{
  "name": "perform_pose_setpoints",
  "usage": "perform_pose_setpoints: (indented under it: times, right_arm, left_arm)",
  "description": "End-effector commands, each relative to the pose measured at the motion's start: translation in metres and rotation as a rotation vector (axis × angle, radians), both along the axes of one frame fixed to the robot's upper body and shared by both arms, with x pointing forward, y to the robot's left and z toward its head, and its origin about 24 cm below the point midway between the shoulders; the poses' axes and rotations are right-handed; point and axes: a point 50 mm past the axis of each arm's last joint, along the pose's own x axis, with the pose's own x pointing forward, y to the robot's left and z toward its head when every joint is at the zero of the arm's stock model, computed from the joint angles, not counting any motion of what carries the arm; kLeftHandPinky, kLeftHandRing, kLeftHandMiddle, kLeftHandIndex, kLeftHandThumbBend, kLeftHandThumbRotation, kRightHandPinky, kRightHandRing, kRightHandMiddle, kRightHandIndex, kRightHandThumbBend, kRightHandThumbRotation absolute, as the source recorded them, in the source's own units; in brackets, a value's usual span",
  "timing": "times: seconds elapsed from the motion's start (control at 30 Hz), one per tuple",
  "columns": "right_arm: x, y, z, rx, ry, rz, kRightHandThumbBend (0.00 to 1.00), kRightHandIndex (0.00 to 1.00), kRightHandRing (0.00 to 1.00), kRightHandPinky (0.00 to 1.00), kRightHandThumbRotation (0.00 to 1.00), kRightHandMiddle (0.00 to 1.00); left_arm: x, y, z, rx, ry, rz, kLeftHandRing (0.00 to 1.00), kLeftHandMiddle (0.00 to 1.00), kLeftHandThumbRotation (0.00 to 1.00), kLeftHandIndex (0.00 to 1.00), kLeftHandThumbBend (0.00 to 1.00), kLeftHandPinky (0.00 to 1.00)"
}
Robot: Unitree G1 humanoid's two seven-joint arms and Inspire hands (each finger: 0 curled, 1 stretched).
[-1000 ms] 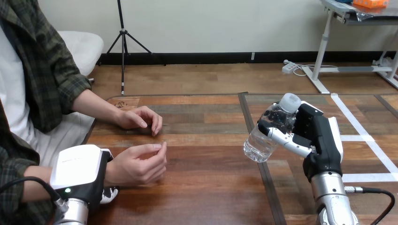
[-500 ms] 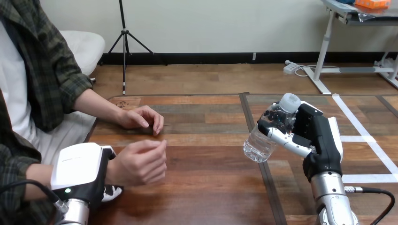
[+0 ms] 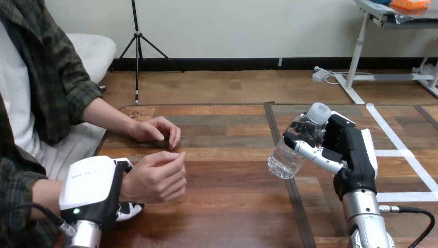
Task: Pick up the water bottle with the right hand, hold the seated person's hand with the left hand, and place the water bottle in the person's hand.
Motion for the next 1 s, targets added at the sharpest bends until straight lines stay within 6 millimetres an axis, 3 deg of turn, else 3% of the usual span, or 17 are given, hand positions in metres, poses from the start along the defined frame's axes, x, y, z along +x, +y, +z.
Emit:
perform_pose_setpoints:
  times: [0.0,0.97]
  right_arm:
    - [0.020,0.002,0.038,-0.027,-0.163,0.010,0.68,0.54,0.49,0.44,0.00,0.52]
    - [0.021,0.001,0.038,-0.048,-0.172,0.011,0.69,0.55,0.49,0.44,0.00,0.52]
  left_arm:
    - [0.000,0.000,-0.002,-0.039,-0.016,0.002,0.49,0.52,0.00,0.52,0.75,0.44]
    - [-0.002,-0.013,0.004,-0.102,-0.069,-0.058,0.47,0.51,0.00,0.52,0.74,0.42]
